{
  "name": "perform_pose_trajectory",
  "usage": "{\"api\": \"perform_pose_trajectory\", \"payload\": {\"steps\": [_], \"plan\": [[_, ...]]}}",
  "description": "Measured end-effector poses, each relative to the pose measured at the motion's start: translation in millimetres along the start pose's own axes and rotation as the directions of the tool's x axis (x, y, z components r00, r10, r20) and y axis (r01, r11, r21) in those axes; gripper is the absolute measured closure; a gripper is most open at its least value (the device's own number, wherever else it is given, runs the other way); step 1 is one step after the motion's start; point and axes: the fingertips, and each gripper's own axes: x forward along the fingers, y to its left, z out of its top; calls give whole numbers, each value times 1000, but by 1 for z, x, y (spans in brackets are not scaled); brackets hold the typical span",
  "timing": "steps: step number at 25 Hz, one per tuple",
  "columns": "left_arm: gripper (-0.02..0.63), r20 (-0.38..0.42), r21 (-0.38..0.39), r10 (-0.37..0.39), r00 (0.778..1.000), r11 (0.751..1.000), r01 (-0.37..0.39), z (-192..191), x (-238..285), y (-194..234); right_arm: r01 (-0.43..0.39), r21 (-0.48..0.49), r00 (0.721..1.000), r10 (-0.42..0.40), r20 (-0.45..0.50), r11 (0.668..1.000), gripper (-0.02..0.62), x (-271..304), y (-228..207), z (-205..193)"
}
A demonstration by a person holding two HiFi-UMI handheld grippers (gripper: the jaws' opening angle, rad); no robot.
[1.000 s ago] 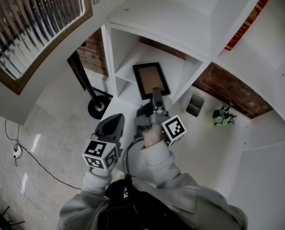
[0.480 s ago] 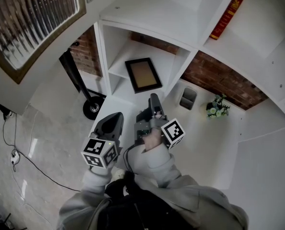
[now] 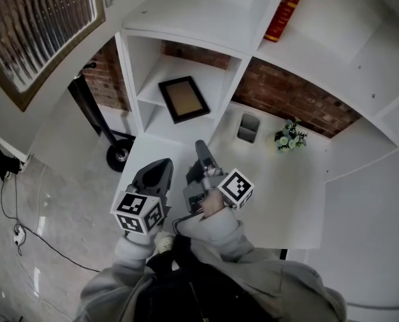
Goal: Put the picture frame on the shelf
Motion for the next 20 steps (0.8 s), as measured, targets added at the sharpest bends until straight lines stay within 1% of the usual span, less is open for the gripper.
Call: {"api": "perform_pose_trajectory", "payload": {"steps": [2, 4, 5, 7, 8, 10, 11, 13, 15, 16, 17, 20], "plan": [[603, -12, 0, -24, 1000, 1000, 24, -4, 1, -7, -15, -74, 1000, 14, -14, 997, 430, -11, 6, -1], [603, -24, -3, -51, 998, 999, 51, -8, 3, -15, -66, -151, 998, 62, -30, 986, 433, -18, 18, 0], [601, -30, -4, -64, 998, 998, 64, -10, 4, -19, -74, -194, 997, 68, -37, 978, 436, -22, 21, 0], [602, -38, -11, -90, 995, 996, 90, -13, 6, -28, -56, -294, 998, 47, -38, 954, 436, -33, 26, 2], [602, -41, -16, -103, 994, 995, 102, -15, 6, -33, -41, -349, 999, 32, -32, 936, 436, -40, 28, 4], [602, -44, -24, -130, 991, 991, 129, -17, 5, -43, -14, -457, 1000, 8, -14, 889, 438, -54, 33, 7], [603, -44, -25, -143, 989, 990, 142, -17, 5, -49, -6, -503, 1000, 6, -2, 864, 454, -61, 37, 10], [601, -40, -24, -167, 985, 986, 166, -16, 5, -59, 1, -583, 1000, 16, 23, 813, 556, -74, 47, 13], [601, -36, -22, -190, 981, 982, 189, -15, 4, -69, -6, -661, 999, 35, 30, 750, 585, -86, 60, 13], [602, -37, -20, -201, 979, 979, 201, -15, 4, -74, -12, -708, 999, 41, 24, 707, 589, -91, 66, 11], [603, -38, -19, -213, 976, 977, 212, -15, 3, -79, -17, -759, 999, 40, 12, 651, 591, -96, 72, 7], [601, -44, -19, -245, 968, 969, 245, -18, -2, -92, -17, -887, 1000, 1, -19, 461, 591, -112, 79, -9]]}}
